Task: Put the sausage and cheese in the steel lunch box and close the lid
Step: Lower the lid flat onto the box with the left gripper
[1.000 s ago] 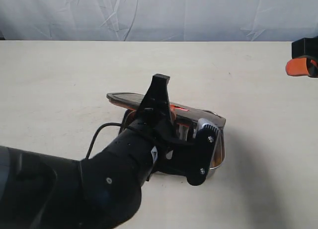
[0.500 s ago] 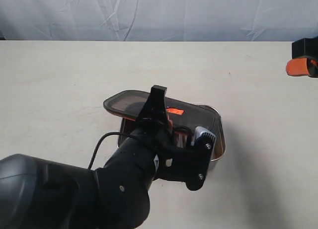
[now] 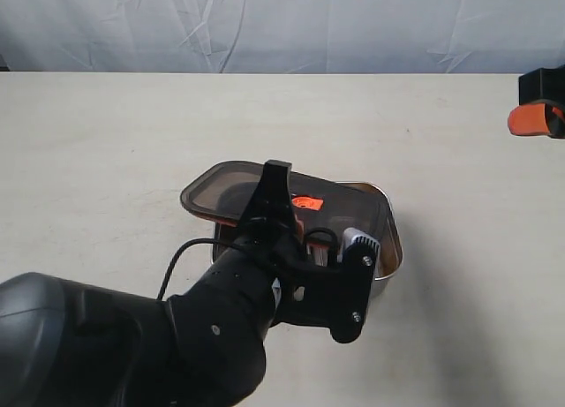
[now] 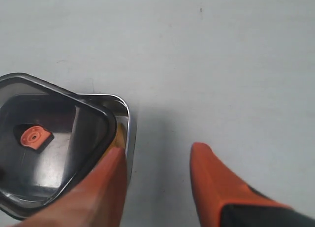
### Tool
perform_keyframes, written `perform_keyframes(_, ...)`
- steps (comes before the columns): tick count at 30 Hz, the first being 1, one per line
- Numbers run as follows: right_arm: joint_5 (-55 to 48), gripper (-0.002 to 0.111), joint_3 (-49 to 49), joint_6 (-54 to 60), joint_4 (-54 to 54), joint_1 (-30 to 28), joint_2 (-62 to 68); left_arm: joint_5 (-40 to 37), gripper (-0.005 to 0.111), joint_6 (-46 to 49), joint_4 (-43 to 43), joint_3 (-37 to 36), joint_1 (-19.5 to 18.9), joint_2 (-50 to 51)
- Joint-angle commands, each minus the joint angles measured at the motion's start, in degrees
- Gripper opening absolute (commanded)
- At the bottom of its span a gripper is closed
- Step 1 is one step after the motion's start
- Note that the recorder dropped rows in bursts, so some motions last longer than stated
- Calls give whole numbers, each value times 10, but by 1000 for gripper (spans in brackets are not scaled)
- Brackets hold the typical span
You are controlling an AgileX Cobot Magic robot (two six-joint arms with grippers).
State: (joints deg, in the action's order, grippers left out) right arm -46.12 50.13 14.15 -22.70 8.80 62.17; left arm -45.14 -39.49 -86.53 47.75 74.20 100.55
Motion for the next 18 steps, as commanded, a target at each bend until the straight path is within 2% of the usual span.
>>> perform_keyframes(1,0,42,-1,2,4,-1,-5,28,19,-4,26,-2,3,2)
perform_keyframes(8,-1,42,-1,2,4,-1,-5,28,41,-4,47,-2,3,2)
perform_keyframes(18,-2,42,-1,2,4,-1,-5,28,45,-4,68,-2,3,2)
